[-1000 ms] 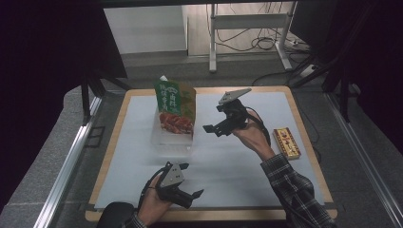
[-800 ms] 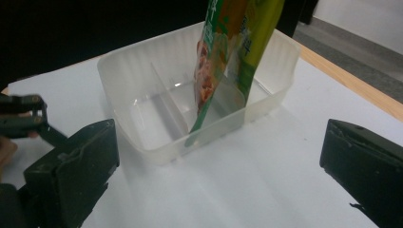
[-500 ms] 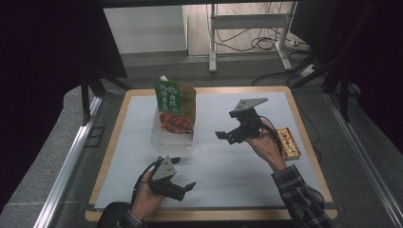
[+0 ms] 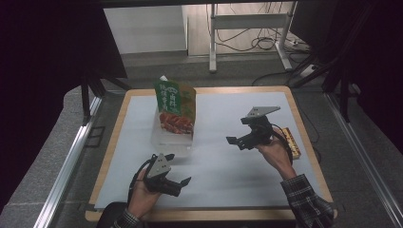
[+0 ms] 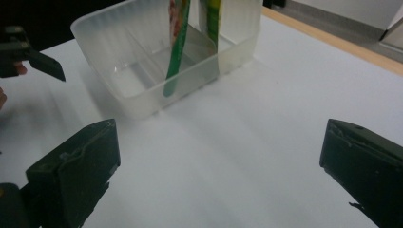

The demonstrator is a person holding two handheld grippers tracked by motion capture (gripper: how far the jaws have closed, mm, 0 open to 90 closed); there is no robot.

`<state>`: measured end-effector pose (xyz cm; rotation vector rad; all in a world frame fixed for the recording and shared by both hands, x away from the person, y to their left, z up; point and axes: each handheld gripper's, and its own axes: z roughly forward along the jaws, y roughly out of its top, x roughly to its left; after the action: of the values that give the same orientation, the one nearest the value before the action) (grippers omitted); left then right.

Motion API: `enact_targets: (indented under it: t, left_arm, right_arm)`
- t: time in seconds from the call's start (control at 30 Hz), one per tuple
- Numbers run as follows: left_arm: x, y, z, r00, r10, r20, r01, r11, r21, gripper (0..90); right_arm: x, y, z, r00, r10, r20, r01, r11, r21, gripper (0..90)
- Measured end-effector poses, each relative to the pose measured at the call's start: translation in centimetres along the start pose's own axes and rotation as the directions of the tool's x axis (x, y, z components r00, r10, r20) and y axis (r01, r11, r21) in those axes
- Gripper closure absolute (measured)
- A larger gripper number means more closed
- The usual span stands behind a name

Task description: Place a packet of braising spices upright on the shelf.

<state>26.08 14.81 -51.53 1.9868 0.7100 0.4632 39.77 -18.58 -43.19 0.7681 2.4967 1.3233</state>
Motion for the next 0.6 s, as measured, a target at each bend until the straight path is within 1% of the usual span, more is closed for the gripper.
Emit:
enact_targets:
  t: [0.1, 0.17, 0.3, 0.4, 0.47, 0.6]
  left_arm:
    - [0.1, 0.0, -0.1, 1.0, -0.001, -0.009, 0.001, 1.0, 0.003, 0.9]
    - [0.1, 0.0, -0.2, 0.9999, 0.0, -0.015, 0.0, 1.0, 0.007, 0.9]
    - [0.2, -0.1, -0.2, 0.9994, -0.014, -0.031, 0.014, 0.9998, 0.014, 0.8]
    - [0.2, -0.1, -0.2, 0.9992, -0.017, -0.037, 0.017, 0.9997, 0.02, 0.3]
    - [0.2, -0.1, -0.2, 0.9988, -0.016, -0.046, 0.017, 0.9996, 0.024, 0.1]
    - [0.2, -0.1, -0.2, 0.9977, -0.02, -0.065, 0.022, 0.9994, 0.028, 0.0]
  right_arm:
    - [-0.3, -0.6, -0.4, 0.9999, 0.009, 0.012, -0.009, 1.0, 0.004, 0.0]
    - [-0.4, -0.8, -0.7, 0.9998, 0.012, 0.019, -0.012, 1.0, 0.017, 0.0]
    - [-0.8, -1.4, -1.7, 0.9985, 0.024, 0.049, -0.025, 1.0, 0.012, 0.0]
    - [-1.2, -1.8, -2.2, 0.9975, 0.027, 0.065, -0.028, 1.0, 0.01, 0.0]
    - [-1.5, -2.1, -2.6, 0.9966, 0.039, 0.073, -0.04, 0.999, 0.018, 0.0]
    - [-1.9, -2.9, -3.1, 0.9923, 0.059, 0.109, -0.062, 0.998, 0.028, 0.0]
